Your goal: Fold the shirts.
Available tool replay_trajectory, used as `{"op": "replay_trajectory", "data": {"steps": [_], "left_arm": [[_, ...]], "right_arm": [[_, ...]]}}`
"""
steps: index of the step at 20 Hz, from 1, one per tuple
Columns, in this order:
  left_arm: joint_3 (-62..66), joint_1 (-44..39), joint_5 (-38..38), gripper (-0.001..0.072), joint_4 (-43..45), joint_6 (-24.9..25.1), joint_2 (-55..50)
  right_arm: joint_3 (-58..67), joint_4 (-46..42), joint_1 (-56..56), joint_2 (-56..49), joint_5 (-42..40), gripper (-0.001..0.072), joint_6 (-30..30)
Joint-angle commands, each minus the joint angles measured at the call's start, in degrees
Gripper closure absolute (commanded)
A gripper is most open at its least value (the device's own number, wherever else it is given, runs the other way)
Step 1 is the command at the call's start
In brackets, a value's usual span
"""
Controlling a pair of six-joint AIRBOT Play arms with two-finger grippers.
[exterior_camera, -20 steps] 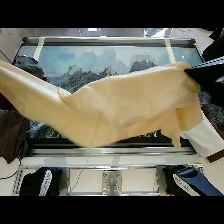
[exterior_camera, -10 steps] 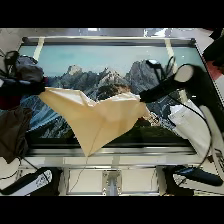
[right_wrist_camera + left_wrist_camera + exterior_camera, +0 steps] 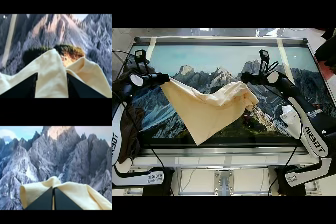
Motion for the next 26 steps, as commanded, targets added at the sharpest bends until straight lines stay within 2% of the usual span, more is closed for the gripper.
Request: {"op": "replay_trajectory", "data": {"steps": [1, 2, 3, 7, 9, 10, 12, 16, 18, 21, 26], "left_arm": [[0.2, -0.2, 2.7, 0.0379, -3.4, -3.1, 1.2], [0.2, 0.5, 0.3, 0.0091, -3.4, -5.2, 2.8], [0.2, 1.5, -3.6, 0.0027, -3.4, -6.7, 4.6], [-2.8, 8.0, -27.6, 0.0029, -3.4, -10.1, 12.9], [-11.4, 9.9, -33.2, 0.0029, -3.5, -11.2, 20.5], [-17.2, 9.9, -33.9, 0.0029, -3.5, -12.7, 25.0], [-31.5, 9.9, -33.9, 0.0029, -8.0, -19.3, 36.0], [-54.7, 9.9, -33.9, 0.0029, -26.0, -26.4, 55.7], [-61.2, 9.7, -34.9, 0.0029, -27.8, -29.9, 61.8], [-66.3, 9.7, -37.2, 0.003, -27.8, -34.3, 66.6], [-67.1, 9.6, -35.8, 0.004, -27.5, -32.8, 64.0]], "right_arm": [[4.3, -1.0, -0.5, -0.1, -2.7, 0.0301, 0.1], [6.1, -3.0, -1.3, 0.1, 2.2, 0.0302, 0.1], [7.6, -5.5, -2.4, 0.5, 7.9, 0.0303, 0.1], [9.4, -14.4, -9.9, 2.8, 34.0, 0.0303, 0.0], [9.4, -15.0, -13.7, 4.0, 42.5, 0.0303, -1.4], [9.4, -14.8, -14.8, 4.5, 44.1, 0.0303, -1.9], [9.4, -14.1, -15.7, 5.9, 44.4, 0.0302, -2.0], [9.4, -10.1, -14.8, 7.1, 44.3, 0.0302, -5.0], [9.4, -9.5, -14.1, 7.1, 44.3, 0.0303, -5.0], [9.4, -9.5, -13.1, 7.1, 44.3, 0.0303, -5.0], [9.4, -8.0, -12.3, 7.1, 44.1, 0.0303, -5.0]]}}
